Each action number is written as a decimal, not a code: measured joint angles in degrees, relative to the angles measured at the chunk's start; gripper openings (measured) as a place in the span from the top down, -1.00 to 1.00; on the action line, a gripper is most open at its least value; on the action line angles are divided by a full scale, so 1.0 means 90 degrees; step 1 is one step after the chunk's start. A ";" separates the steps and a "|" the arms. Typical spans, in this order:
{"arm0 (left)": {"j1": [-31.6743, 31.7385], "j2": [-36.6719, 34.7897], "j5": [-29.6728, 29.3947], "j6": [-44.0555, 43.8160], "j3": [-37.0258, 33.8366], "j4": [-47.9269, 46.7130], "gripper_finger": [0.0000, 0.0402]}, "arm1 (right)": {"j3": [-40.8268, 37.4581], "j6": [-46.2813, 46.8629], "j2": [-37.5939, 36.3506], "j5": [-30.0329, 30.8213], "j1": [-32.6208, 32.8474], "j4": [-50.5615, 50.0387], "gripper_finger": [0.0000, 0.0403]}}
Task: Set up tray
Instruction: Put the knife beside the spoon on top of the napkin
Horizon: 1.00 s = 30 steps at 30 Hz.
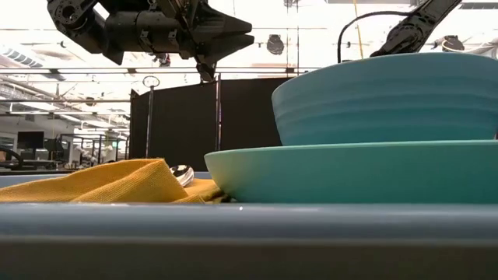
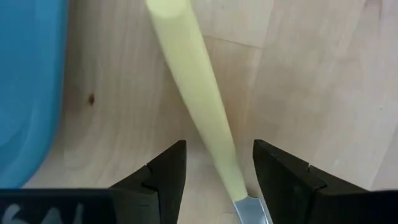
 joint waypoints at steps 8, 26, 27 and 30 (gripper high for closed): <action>0.0000 0.0000 -0.0002 0.0001 0.0000 0.0003 0.46 | 0.0032 0.0009 0.0341 -0.0321 -0.0215 -0.0012 0.20; 0.0000 0.0000 -0.0007 0.0002 0.0000 -0.0060 0.46 | 0.0024 0.0182 0.0355 -0.0335 -0.0234 0.0076 0.85; 0.0000 0.0000 -0.0007 0.0002 0.0000 -0.0058 0.46 | 0.0024 0.0192 0.0355 -0.0305 -0.0228 0.0078 0.85; 0.0000 0.0000 -0.0007 0.0000 0.0000 -0.0059 0.46 | 0.0063 0.0215 0.0270 -0.0216 -0.0215 0.0050 0.85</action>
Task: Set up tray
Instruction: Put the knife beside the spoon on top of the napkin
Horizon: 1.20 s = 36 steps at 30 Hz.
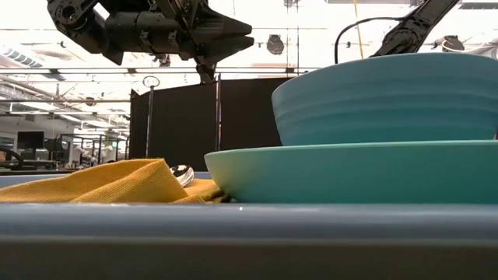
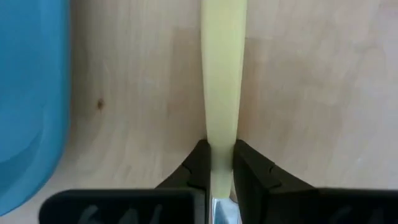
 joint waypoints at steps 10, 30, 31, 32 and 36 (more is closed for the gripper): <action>0.0000 0.0000 -0.0061 -0.0016 0.0000 -0.0044 0.46 | 0.0296 -0.0016 -0.0547 0.1155 0.0022 -0.0117 0.85; 0.0007 0.0000 -0.0538 -0.0778 0.0000 -0.0035 0.46 | 0.1634 0.0964 -0.1154 0.3280 0.2251 -0.1475 0.85; 0.0007 0.0000 -0.0598 -0.0822 0.0000 -0.0035 0.46 | 0.1715 0.1054 -0.1156 0.3309 0.2407 -0.1485 0.85; 0.0007 0.0000 -0.0631 -0.0862 0.0000 -0.0035 0.46 | 0.1788 0.1148 -0.1156 0.3410 0.2571 -0.1477 0.85; 0.0005 0.0000 -0.0661 -0.1110 0.0000 -0.0033 0.46 | 0.2047 0.1368 -0.1156 0.3861 0.3243 -0.1600 0.85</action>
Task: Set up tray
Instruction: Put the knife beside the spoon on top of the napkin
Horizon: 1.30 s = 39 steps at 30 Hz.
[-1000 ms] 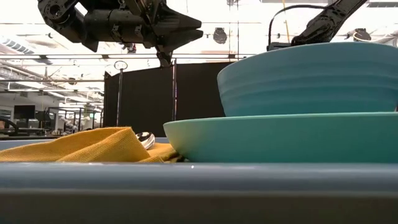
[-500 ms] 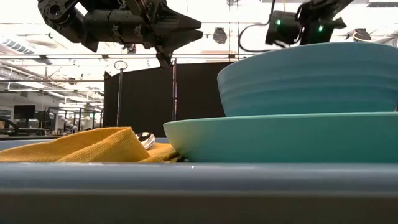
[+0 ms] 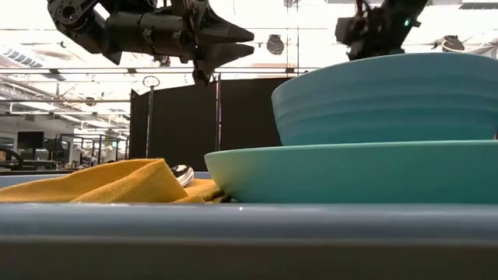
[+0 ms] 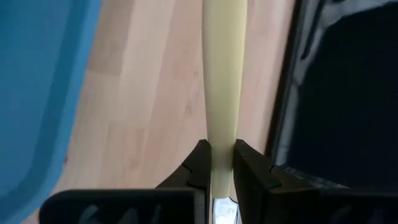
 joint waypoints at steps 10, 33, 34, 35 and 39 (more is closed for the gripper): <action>-0.0243 0.0002 -0.0185 -0.1125 0.0009 0.0193 0.46 | 0.0202 0.0282 0.0161 0.1185 0.1573 0.0473 0.85; -0.3666 0.0002 -0.5517 0.0410 0.0468 -0.0384 0.46 | 0.0198 -0.1709 0.1905 0.2921 0.3791 0.3648 0.85; -0.3713 0.0002 -0.5525 0.0388 0.0543 -0.0567 0.46 | 0.0201 -0.1979 0.2003 0.3060 0.3779 0.3901 0.85; -0.3754 0.0006 -0.5523 0.0331 0.0635 -0.0795 0.46 | 0.0202 -0.2262 0.2106 0.3118 0.3775 0.4132 0.85; -0.3884 0.0250 -0.5606 0.0215 0.1192 -0.1859 0.46 | 0.0202 -0.3132 0.2567 0.3399 0.3699 0.4990 0.85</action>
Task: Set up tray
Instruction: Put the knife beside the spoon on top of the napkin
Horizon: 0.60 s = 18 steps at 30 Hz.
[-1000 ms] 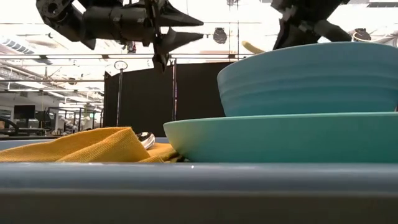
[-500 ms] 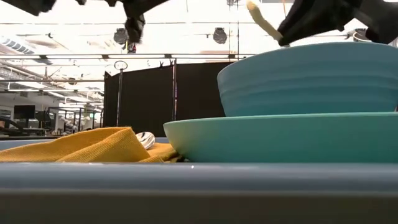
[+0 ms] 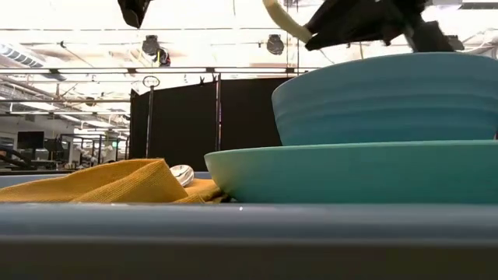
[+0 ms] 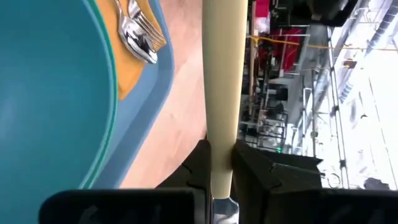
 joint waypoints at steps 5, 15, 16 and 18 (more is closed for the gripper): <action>-0.0133 0.0544 -0.0023 0.0225 0.0730 -0.1160 0.46 | 0.0000 -0.0436 0.0285 0.0044 -0.0200 0.0561 0.85; -0.0201 0.0866 -0.0056 0.0291 0.1321 -0.1970 0.46 | -0.0005 -0.0636 0.0412 0.0518 -0.0174 0.0779 0.85; -0.0201 0.0867 -0.0042 0.0241 0.1317 -0.1979 0.46 | -0.0006 -0.0685 0.0413 0.0545 -0.0166 0.0800 0.85; -0.0203 0.0867 -0.0014 0.0193 0.1317 -0.1991 0.46 | -0.0005 -0.0783 0.0413 0.0667 -0.0160 0.0898 0.85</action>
